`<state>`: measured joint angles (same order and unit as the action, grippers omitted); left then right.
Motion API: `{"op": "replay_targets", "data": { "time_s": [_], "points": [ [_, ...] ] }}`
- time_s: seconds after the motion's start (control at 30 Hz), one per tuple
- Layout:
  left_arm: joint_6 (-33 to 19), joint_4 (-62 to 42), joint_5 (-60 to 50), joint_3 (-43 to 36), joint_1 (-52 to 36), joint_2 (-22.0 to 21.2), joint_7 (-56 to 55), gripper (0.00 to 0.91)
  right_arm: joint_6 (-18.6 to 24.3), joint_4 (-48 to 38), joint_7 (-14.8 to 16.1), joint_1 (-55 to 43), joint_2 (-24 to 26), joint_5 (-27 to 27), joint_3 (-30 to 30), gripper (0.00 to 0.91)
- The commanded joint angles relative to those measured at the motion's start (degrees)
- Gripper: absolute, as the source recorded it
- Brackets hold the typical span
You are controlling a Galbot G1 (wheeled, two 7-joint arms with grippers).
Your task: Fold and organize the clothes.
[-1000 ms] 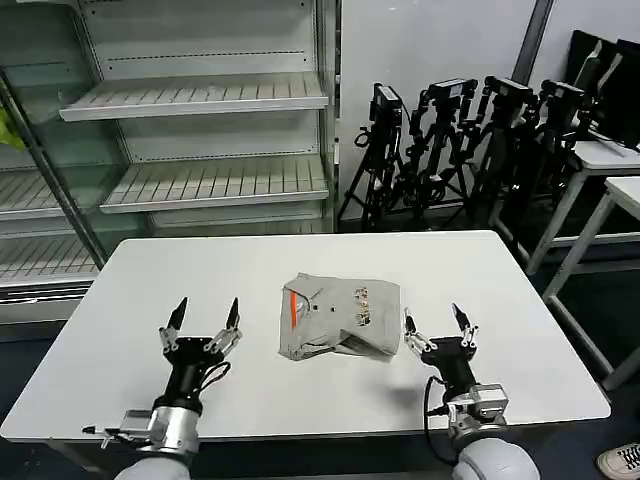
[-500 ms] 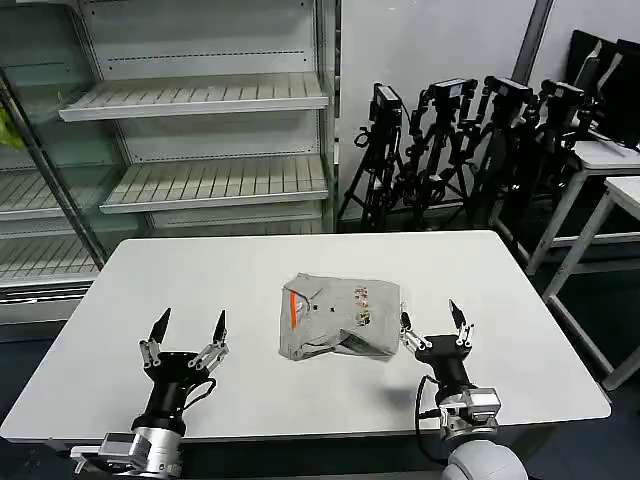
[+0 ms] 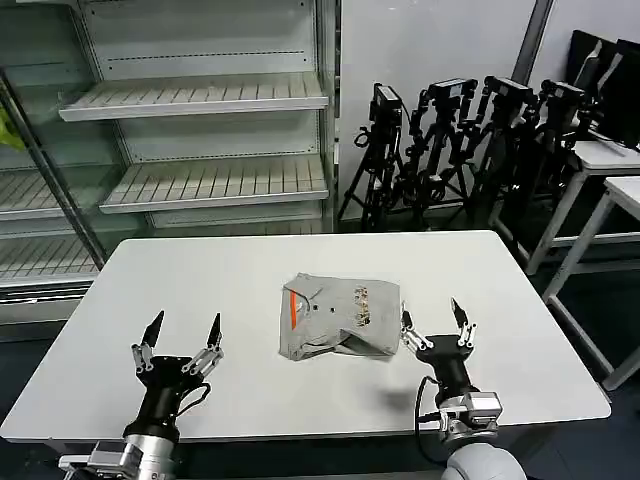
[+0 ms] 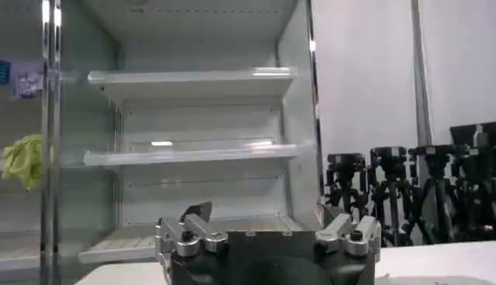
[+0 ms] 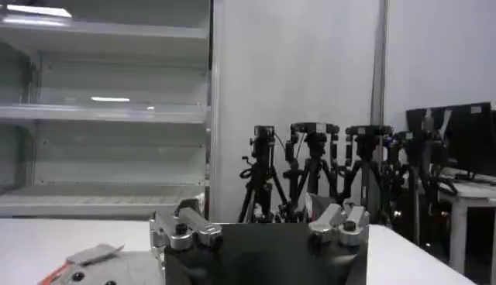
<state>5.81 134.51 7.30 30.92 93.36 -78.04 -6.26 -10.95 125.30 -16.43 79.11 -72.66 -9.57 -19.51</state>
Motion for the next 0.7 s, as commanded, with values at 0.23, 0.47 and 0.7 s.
{"op": "replay_targets", "data": {
  "time_s": [0.23,0.47,0.7],
  "points": [
    [0.0,2.0,-0.5,0.1,1.8,-0.5,0.2,0.907,-1.1,0.1,-0.6,-1.9,0.0,0.2,2.0,0.907],
    [0.2,2.6,-0.9,-0.9,2.2,-1.0,0.3,0.907,-7.3,-2.3,-0.7,-8.6,-1.5,0.4,7.9,0.907],
    [0.3,2.9,-1.7,-2.4,2.3,-1.6,0.3,0.907,-22.3,-9.0,1.2,-18.4,-2.1,0.1,18.0,0.907]
  ]
}}
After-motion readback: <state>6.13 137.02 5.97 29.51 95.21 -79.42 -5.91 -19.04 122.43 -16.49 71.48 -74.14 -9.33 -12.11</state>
